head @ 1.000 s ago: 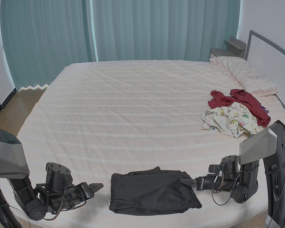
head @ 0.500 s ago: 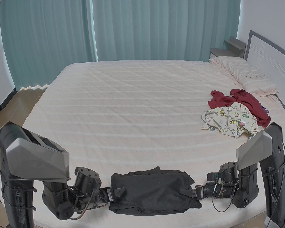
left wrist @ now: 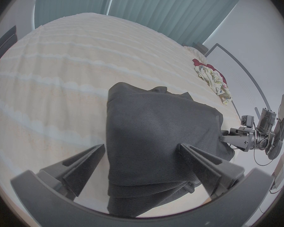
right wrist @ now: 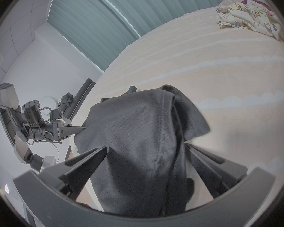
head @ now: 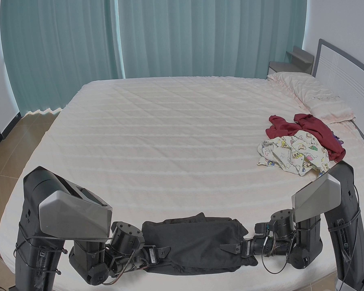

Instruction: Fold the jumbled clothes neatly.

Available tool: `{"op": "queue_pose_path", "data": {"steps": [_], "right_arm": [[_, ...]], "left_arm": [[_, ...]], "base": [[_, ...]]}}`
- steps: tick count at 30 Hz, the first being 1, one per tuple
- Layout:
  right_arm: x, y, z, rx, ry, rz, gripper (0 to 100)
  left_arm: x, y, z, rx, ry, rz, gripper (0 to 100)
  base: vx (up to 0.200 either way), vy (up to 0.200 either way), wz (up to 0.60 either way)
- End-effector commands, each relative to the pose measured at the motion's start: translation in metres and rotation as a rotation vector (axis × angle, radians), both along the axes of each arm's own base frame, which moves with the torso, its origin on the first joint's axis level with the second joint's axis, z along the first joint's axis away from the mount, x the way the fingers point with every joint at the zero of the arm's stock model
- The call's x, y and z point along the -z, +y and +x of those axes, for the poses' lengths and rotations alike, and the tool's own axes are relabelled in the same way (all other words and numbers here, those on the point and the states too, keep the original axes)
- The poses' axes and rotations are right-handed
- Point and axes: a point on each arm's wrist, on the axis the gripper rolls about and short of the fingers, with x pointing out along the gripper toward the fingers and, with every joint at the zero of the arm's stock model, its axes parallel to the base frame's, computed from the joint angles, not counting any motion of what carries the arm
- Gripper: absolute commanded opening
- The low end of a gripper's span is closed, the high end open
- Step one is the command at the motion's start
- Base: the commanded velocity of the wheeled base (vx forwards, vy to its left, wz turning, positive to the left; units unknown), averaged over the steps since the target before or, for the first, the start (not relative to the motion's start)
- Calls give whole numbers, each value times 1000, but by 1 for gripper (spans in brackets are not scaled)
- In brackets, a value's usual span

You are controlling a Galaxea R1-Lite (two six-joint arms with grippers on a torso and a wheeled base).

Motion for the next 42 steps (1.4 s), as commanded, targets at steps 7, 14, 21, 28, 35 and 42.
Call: {"op": "queue_pose_path", "data": {"steps": [7, 14, 21, 28, 35, 42], "right_arm": [[0, 10, 0, -13, -8, 17, 100], [0, 10, 0, 5, 0, 17, 0], [-2, 10, -1, 5, -4, 19, 0], [-8, 9, -1, 8, -15, 25, 0], [-15, 9, -4, 4, -21, 30, 0], [-15, 10, -1, 4, -32, 31, 0]], "left_arm": [[1, -8, 3, 15, -14, -12, 0], [0, -11, 6, 11, -26, -25, 0], [-9, -9, 6, -3, -48, -31, 0], [-14, -9, 7, -73, -89, -12, 0], [-14, -9, 2, -60, -87, -9, 0], [-16, -10, -1, -53, -108, -22, 0]], "base": [[0, 0, 0], [0, 0, 0], [0, 0, 0], [0, 0, 0], [0, -171, 0], [0, -200, 0]]}}
